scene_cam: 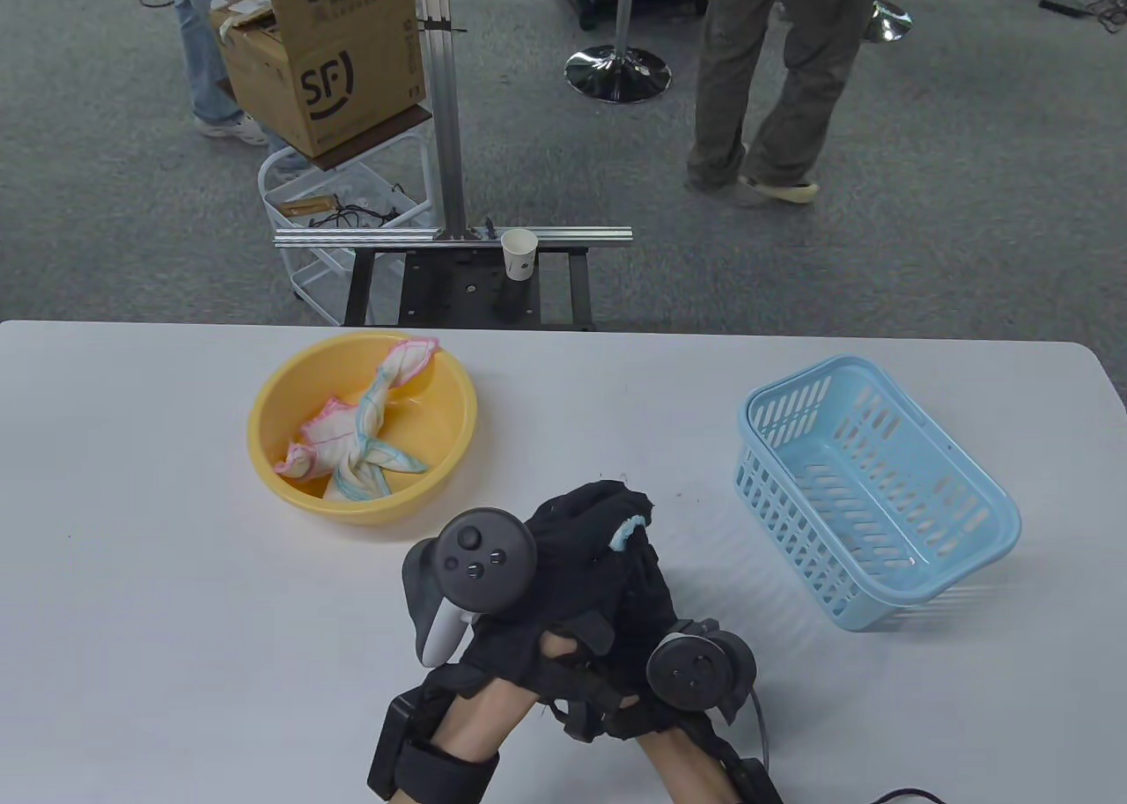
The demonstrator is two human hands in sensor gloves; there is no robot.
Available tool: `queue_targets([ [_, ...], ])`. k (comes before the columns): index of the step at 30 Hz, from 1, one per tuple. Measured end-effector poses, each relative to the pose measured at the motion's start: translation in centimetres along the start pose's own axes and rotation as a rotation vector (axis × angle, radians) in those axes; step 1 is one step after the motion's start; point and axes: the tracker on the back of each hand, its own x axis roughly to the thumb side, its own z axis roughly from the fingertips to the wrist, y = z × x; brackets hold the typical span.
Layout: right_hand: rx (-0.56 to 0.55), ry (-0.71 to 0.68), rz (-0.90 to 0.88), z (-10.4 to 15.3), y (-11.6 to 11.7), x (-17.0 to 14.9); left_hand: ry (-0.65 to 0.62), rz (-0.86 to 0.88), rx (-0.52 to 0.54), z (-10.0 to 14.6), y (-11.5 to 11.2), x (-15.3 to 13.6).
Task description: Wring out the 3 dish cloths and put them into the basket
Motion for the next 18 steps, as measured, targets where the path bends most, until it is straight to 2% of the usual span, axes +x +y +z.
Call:
queue_targets([
  [2,-0.012,0.062,-0.063,0.1,0.0,-0.3,-0.002,0.011,0.003,0.1,-0.2,-0.1],
  [7,-0.052,0.077,-0.074,0.0,-0.2,-0.7,-0.008,0.029,-0.002,0.3,-0.1,0.0],
  [12,-0.057,0.162,-0.237,-0.2,-0.4,-1.6,-0.01,0.006,0.047,0.7,1.4,-0.4],
  [18,-0.087,0.293,-0.404,-0.2,-0.7,-2.8,0.012,-0.036,0.117,1.5,3.3,-2.4],
])
